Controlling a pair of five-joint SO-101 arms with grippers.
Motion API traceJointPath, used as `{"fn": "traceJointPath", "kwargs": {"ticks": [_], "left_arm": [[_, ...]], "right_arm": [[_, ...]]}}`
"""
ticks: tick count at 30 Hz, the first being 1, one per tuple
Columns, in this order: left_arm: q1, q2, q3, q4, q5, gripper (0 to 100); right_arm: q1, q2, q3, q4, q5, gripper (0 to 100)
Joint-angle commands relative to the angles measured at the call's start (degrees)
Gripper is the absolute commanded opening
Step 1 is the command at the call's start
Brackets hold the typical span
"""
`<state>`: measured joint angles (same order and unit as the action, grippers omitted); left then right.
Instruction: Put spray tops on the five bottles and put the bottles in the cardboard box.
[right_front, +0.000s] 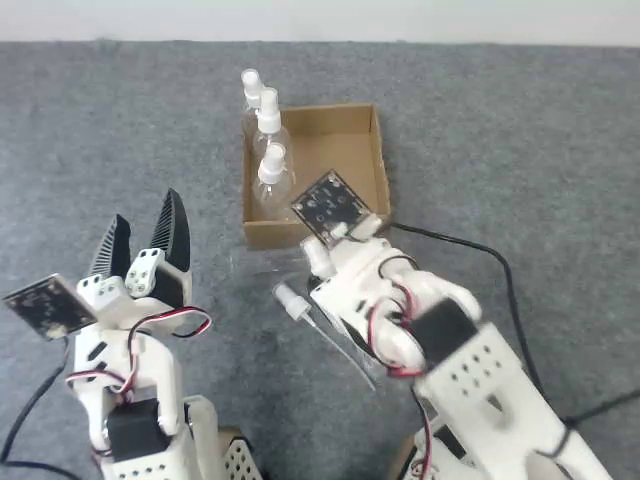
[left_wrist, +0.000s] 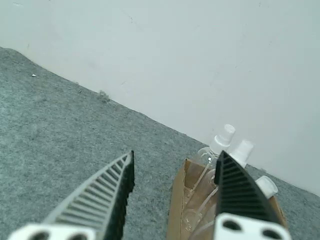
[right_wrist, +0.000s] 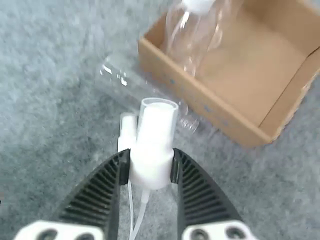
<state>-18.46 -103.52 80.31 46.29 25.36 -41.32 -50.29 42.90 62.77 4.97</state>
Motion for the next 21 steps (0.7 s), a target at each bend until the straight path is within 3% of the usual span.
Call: {"fn": "traceJointPath", "kwargs": {"ticks": [1, 21], "left_arm": [[0.0, -0.7, -1.1, -1.9, 0.2, 24], [0.2, -0.7, -1.2, -1.9, -2.1, 19]], "right_arm": [[-0.6, -7.5, 0.2, 0.2, -0.6, 0.6], [-0.1, -44.0, 16.2, -7.5, -0.1, 0.6]]}}
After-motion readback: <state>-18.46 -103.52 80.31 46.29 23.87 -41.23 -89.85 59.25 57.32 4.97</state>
